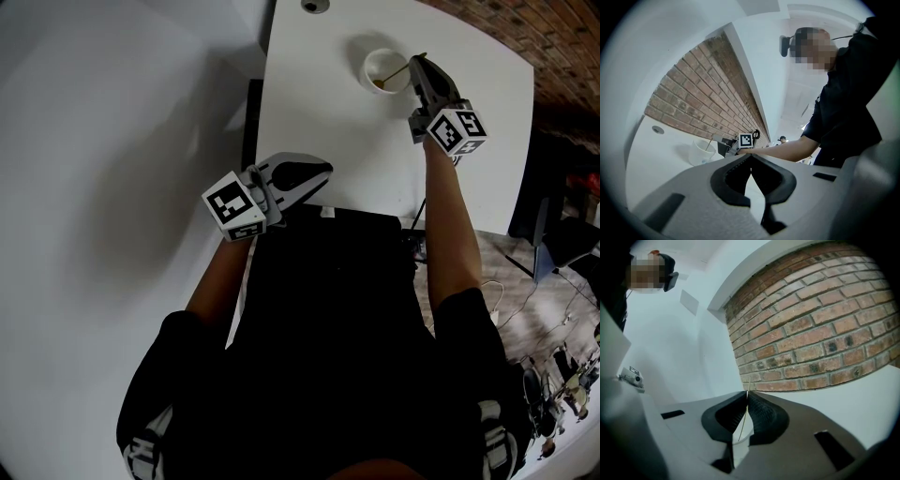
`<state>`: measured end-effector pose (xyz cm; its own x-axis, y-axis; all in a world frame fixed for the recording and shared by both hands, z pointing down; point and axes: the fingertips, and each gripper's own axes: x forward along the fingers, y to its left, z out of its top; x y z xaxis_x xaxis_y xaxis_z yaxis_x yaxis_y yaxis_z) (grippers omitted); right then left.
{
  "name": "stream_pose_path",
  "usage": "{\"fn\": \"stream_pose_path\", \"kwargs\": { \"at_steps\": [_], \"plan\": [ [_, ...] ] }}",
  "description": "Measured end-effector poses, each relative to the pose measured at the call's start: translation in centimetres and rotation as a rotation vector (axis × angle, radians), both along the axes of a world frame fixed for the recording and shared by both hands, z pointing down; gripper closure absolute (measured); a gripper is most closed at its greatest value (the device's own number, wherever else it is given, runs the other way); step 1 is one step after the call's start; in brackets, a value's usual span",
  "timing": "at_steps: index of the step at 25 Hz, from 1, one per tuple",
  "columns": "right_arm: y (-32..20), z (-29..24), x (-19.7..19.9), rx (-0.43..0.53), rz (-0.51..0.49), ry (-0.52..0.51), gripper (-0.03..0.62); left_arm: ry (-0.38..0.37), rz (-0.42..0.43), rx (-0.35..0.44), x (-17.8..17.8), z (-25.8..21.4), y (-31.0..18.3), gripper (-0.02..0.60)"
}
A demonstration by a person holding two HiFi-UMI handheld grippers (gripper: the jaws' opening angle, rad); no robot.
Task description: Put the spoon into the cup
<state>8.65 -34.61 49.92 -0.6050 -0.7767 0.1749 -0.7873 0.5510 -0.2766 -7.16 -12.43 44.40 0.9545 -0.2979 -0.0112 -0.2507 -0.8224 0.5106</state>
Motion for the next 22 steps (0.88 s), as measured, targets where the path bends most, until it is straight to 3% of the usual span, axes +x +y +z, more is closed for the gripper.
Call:
{"fn": "stream_pose_path", "kwargs": {
  "at_steps": [22],
  "plan": [
    [0.4,1.8,1.5,-0.065,0.090,0.011,0.568,0.007,0.047,-0.001,0.9,0.1,1.1,0.566]
  ]
}}
